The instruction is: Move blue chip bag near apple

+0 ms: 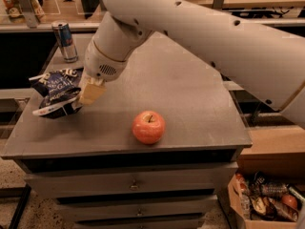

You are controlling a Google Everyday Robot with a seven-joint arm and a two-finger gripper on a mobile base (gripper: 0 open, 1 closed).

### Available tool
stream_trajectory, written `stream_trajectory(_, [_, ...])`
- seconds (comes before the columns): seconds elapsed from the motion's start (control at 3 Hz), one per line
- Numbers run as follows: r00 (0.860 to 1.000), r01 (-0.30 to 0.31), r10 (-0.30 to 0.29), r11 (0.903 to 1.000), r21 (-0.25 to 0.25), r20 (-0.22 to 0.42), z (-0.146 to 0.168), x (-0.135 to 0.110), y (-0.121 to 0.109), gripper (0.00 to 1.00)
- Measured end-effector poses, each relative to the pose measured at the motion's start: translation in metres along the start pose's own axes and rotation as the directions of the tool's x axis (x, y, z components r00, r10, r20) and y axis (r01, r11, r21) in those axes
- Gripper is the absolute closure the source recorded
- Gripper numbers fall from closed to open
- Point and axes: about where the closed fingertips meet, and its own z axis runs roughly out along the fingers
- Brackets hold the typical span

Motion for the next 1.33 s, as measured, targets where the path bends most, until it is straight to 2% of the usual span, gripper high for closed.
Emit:
stream_trajectory(1.0, [0.998, 0.054, -0.055, 0.9976, 0.043, 0.022, -0.042, 0.042, 0.01, 1.0])
stream_trajectory(1.33, [0.997, 0.072, -0.072, 0.9962, 0.049, 0.013, -0.051, 0.053, 0.008, 0.91])
